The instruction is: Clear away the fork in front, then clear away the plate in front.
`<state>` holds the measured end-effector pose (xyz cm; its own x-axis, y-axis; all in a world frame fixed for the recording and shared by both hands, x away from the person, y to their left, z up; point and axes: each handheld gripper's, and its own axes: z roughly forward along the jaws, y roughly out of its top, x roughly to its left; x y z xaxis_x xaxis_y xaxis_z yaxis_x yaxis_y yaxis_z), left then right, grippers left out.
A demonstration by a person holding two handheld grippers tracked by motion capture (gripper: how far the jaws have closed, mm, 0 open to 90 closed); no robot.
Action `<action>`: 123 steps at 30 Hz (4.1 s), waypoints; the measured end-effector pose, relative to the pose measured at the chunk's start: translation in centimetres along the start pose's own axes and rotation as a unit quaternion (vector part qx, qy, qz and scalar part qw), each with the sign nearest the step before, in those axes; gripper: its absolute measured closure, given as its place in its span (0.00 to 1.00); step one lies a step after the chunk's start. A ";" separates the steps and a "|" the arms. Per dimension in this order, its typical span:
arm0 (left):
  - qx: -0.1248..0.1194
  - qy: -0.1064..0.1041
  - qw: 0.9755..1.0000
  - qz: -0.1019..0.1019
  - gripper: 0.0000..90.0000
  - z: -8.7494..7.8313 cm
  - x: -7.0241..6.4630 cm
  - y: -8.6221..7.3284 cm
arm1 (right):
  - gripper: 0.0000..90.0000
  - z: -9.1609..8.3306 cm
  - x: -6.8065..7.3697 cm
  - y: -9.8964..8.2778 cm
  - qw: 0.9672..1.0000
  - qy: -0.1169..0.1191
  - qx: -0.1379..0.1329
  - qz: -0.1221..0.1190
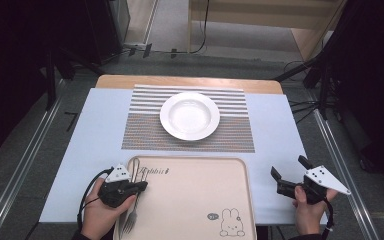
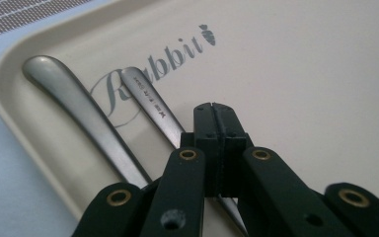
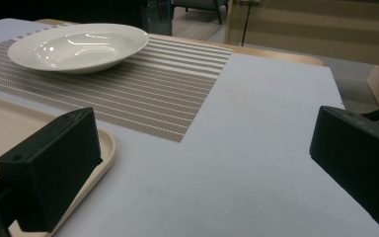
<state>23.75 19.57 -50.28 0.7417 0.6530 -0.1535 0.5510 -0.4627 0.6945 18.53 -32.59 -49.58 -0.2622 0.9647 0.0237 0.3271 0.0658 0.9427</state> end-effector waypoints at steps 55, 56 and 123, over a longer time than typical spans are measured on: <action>-0.088 -0.012 0.996 -0.032 0.21 -4.7 -0.1 0.1 | 0.00 -0.4 0.1 0.0 1.000 -0.015 -0.002 -0.014; -0.091 -0.015 0.995 -0.035 0.16 -4.7 -0.1 0.3 | 0.00 -0.4 0.1 0.0 1.000 -0.015 -0.003 -0.014; -0.098 -0.015 0.995 -0.024 0.00 2.1 5.7 16.2 | 0.00 -1.3 -0.2 -0.2 0.999 -0.005 -0.034 0.010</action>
<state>37.75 14.53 -41.36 0.7290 0.6522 -0.2078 0.5028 -0.3042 0.8091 17.38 -33.16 -49.39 -0.2459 0.9684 0.0402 0.2702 0.0287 0.9624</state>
